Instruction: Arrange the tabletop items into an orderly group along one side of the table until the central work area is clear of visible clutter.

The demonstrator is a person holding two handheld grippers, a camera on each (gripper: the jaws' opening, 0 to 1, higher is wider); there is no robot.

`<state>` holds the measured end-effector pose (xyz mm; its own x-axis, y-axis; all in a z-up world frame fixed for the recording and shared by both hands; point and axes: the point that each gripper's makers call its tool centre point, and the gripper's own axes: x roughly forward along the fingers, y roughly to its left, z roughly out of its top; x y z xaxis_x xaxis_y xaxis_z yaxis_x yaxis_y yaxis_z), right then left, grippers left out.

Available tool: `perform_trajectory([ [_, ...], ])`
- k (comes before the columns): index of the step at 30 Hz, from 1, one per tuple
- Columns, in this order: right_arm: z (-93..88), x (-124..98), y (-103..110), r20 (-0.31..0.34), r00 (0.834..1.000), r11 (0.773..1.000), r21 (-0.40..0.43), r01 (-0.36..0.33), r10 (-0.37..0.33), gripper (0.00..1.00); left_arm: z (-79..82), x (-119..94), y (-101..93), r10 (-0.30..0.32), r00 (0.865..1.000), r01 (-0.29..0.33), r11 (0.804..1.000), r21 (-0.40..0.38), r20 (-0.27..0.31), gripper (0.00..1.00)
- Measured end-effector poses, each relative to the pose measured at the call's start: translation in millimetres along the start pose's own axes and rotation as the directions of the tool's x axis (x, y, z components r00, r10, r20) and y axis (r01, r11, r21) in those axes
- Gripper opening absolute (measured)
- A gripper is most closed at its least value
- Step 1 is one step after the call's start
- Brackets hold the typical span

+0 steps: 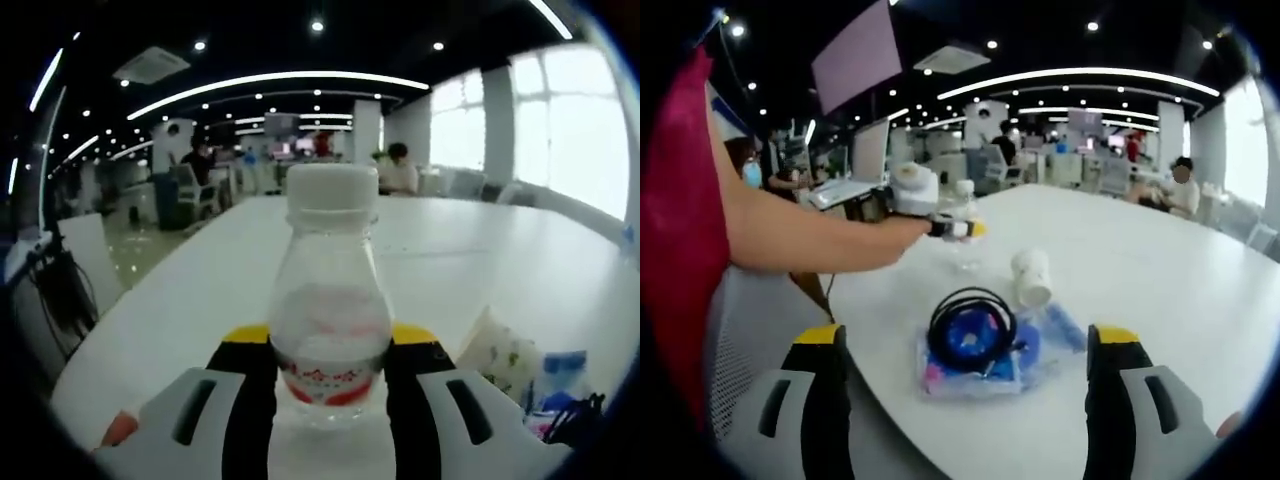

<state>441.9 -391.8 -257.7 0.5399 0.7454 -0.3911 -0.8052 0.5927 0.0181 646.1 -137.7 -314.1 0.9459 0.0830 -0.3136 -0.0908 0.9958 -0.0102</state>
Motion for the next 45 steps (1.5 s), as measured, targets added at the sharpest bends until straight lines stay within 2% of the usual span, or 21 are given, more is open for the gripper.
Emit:
perform_trajectory([
  [6, -1.0, 0.2, -0.2, -0.005, 1.000, 1.000, 0.004, 0.001, -0.001, 0.98, 0.2, -0.2, 0.2, -0.008, 1.000, 0.008, 1.000, 0.009, -0.006, 0.41],
  [19, -0.9, -0.3, -0.7, -0.006, 1.000, 1.000, -0.002, 0.003, -0.003, 0.98, 7.0, -4.4, 3.5, -0.005, 1.000, 0.005, 1.000, 0.022, 0.009, 0.52],
  [27, -0.2, -0.2, -0.3, -0.004, 1.000, 1.000, -0.007, 0.002, -0.002, 0.98, 11.3, -9.7, 4.3, -0.016, 1.000, 0.016, 1.000, 0.025, 0.012, 0.56],
  [38, 1.5, -0.4, 0.0, 0.002, 1.000, 1.000, -0.014, 0.002, -0.002, 0.97, 10.3, -27.2, 2.0, -0.029, 1.000, 0.030, 0.999, 0.019, -0.007, 0.59],
  [45, 2.9, -0.3, 0.7, 0.006, 1.000, 1.000, -0.028, 0.006, -0.006, 0.97, 18.1, -40.6, -2.4, -0.045, 0.999, 0.045, 0.999, 0.023, 0.000, 0.59],
])
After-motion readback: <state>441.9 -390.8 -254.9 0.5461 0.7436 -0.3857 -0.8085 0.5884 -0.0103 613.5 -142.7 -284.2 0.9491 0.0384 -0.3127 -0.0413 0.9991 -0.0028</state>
